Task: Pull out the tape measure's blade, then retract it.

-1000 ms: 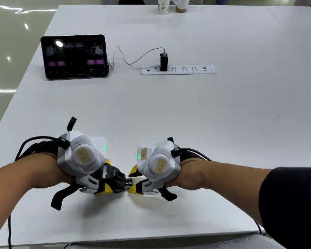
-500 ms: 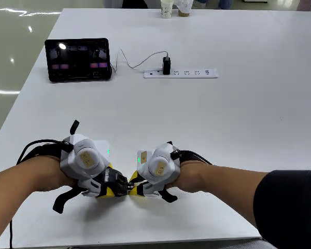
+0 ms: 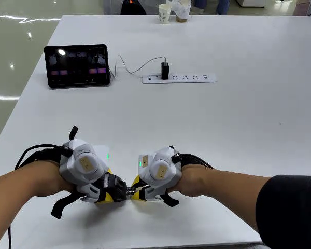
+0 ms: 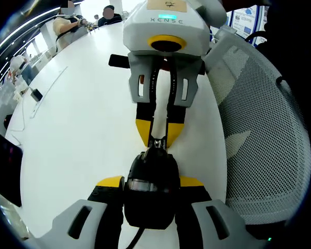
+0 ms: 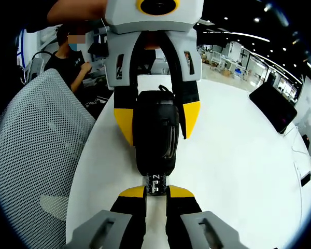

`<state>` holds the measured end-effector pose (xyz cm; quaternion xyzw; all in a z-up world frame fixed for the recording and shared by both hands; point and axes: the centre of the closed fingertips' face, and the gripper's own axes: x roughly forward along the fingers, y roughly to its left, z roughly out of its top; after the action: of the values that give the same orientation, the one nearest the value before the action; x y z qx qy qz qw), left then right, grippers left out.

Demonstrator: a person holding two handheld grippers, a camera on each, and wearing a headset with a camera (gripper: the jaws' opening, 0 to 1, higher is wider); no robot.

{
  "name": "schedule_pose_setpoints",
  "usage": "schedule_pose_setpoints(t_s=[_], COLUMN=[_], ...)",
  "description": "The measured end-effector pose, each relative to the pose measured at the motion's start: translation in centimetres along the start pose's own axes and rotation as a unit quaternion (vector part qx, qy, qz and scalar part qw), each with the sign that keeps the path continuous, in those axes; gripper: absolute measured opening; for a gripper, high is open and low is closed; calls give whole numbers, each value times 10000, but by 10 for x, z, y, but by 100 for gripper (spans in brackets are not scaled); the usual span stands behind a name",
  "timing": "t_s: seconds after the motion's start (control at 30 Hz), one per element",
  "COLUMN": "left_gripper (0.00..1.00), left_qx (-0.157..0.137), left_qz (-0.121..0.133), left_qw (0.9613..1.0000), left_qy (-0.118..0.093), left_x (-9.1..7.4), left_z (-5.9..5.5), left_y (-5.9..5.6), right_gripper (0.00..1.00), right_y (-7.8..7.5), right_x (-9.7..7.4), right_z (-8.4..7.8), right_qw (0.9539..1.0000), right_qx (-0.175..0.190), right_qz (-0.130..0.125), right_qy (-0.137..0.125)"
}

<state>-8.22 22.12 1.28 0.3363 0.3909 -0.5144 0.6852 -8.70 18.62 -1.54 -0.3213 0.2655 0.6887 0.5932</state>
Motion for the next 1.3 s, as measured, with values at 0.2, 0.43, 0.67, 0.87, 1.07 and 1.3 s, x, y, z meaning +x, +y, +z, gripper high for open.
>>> schedule_pose_setpoints(t_s=[0.2, 0.43, 0.67, 0.87, 1.07, 1.3], left_gripper=[33, 33, 33, 33, 32, 32], left_qx=[-31, -26, -30, -27, -9, 18], left_qz=[9, 14, 19, 32, 25, 22], left_qw=[10000, 10000, 10000, 10000, 10000, 10000], left_qy=[-4, -6, -7, -6, 1, 21], left_x=[0, 0, 0, 0, 0, 0], left_z=[0, 0, 0, 0, 0, 0], left_y=[1, 1, 1, 1, 1, 1], right_gripper=[10, 10, 10, 10, 10, 10], right_y=[-1, -2, -1, -1, -1, -1], right_x=[-5, -10, -14, -17, -21, -25], right_z=[-6, -12, -16, -19, -23, -29], right_qw=[10000, 9999, 9999, 9999, 9999, 9998], right_qx=[90, 171, 136, 128, 108, 133], right_qz=[2, -24, -28, -29, -26, -8], right_qy=[2, -5, 57, 91, 124, 176])
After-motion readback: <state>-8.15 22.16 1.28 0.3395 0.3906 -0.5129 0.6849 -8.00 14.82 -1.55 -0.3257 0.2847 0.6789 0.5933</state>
